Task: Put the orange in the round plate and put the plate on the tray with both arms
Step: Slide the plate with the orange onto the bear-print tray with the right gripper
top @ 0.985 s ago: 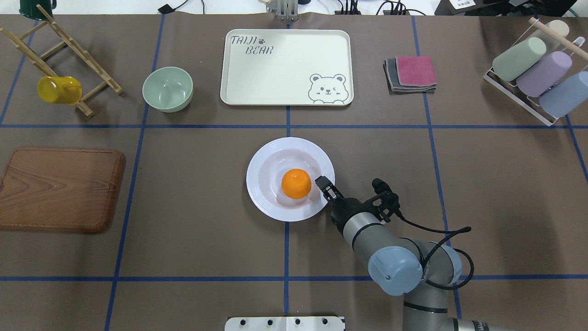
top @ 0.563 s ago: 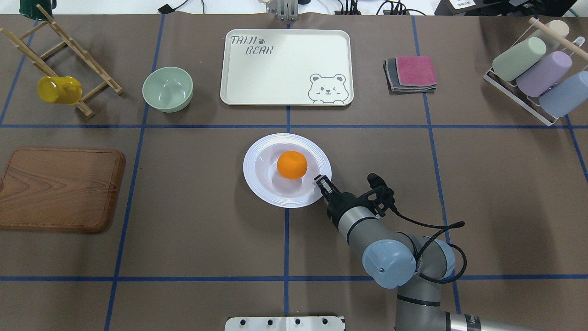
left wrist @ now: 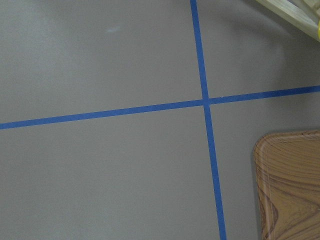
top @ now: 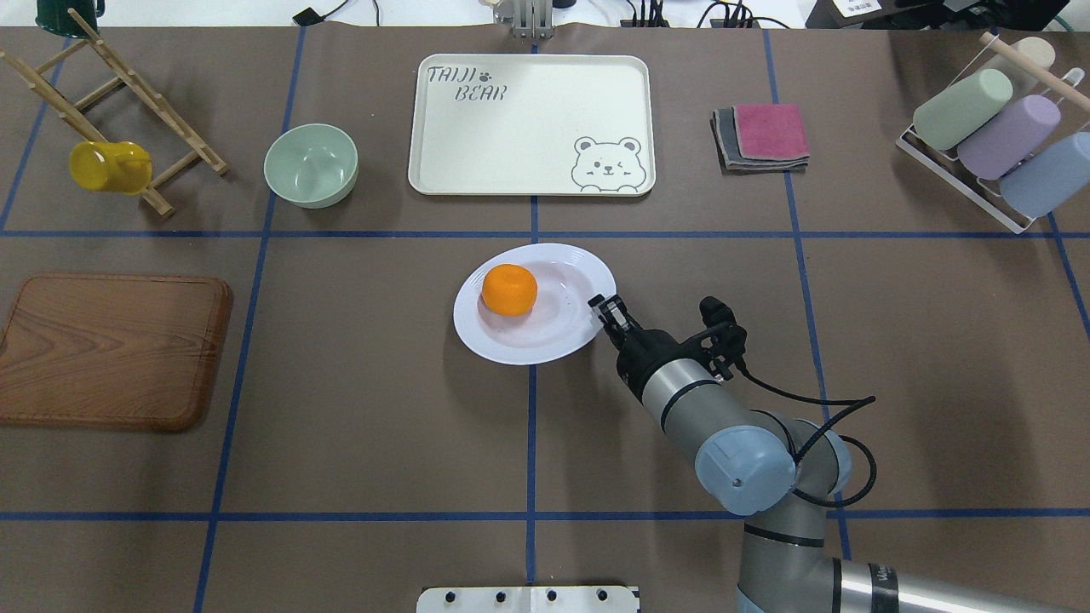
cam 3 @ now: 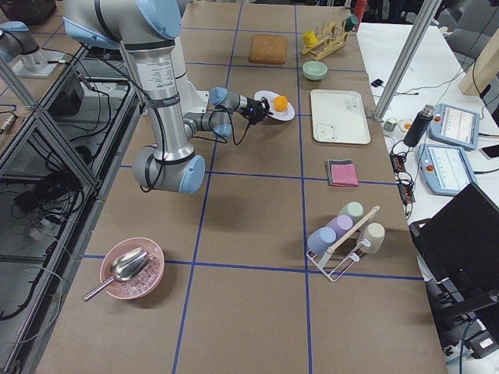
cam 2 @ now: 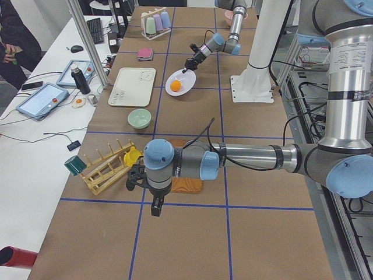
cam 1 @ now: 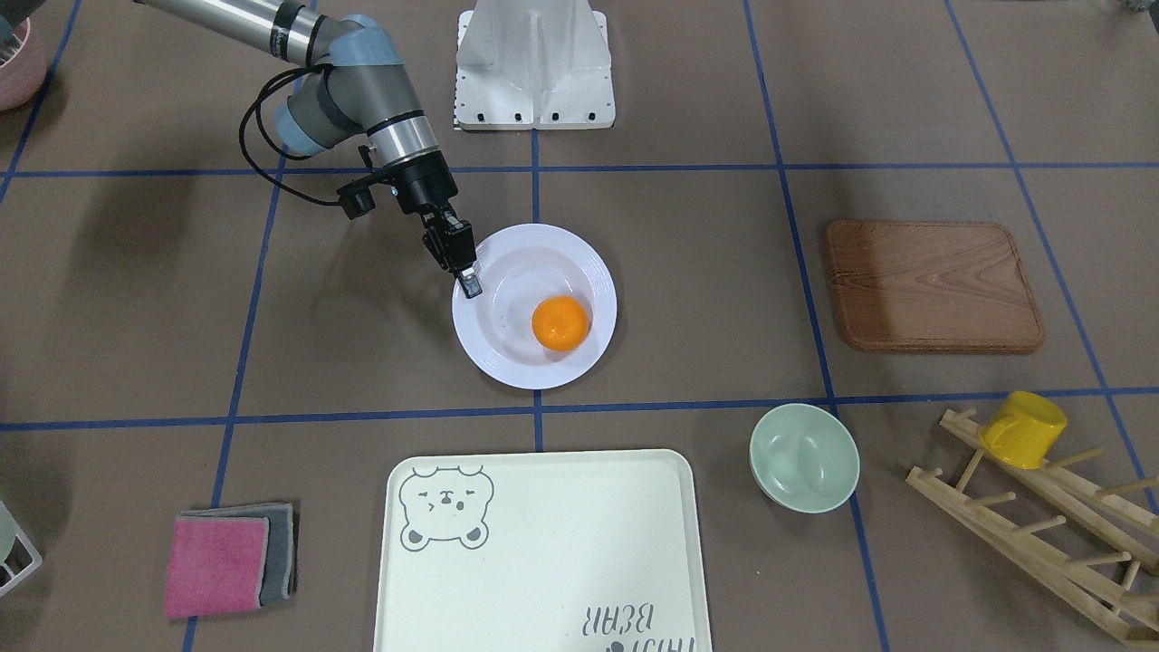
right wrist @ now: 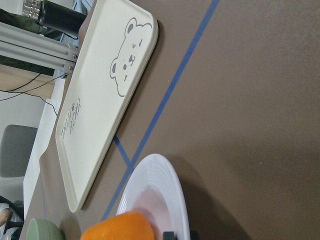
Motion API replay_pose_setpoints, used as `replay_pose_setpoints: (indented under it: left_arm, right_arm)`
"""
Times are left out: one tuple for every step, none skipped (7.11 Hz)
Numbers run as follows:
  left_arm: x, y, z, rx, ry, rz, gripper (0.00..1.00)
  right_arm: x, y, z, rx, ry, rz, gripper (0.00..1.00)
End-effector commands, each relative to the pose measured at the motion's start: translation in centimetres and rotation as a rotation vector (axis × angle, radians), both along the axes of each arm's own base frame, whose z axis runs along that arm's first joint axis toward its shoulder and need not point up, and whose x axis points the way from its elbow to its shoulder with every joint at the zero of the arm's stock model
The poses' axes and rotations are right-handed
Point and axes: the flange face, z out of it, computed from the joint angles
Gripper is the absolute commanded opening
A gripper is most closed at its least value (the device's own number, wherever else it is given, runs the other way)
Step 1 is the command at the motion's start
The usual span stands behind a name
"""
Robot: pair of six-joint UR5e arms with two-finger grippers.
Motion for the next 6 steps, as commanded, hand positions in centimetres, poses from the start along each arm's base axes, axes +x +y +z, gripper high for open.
replay_pose_setpoints:
  left_arm:
    - [0.0, 0.0, -0.2, 0.003, 0.003, 0.000, 0.99]
    - [0.2, 0.1, -0.3, 0.003, 0.033, 0.001, 0.99]
    - [0.3, 0.1, -0.3, -0.005, 0.039, -0.004, 0.99]
    - [0.5, 0.7, -0.1, -0.024, 0.062, -0.016, 0.99]
    - [0.5, 0.9, -0.8, -0.013, 0.062, -0.017, 0.99]
    - [0.5, 0.9, -1.0, -0.013, 0.062, -0.020, 0.99]
  right_arm:
    - [2.4, -3.3, -2.0, 0.036, -0.047, 0.114, 0.00]
    - [3.8, -5.0, -3.6, 0.054, -0.108, 0.153, 0.00]
    - [3.6, -7.6, -5.8, 0.057, -0.133, 0.191, 0.00]
    - [1.8, -11.1, -6.6, 0.044, -0.122, 0.229, 0.00]
    - [0.1, -15.6, -5.7, -0.031, -0.148, 0.293, 0.00]
    - [-1.5, -20.0, -5.0, -0.068, -0.105, 0.341, 0.00]
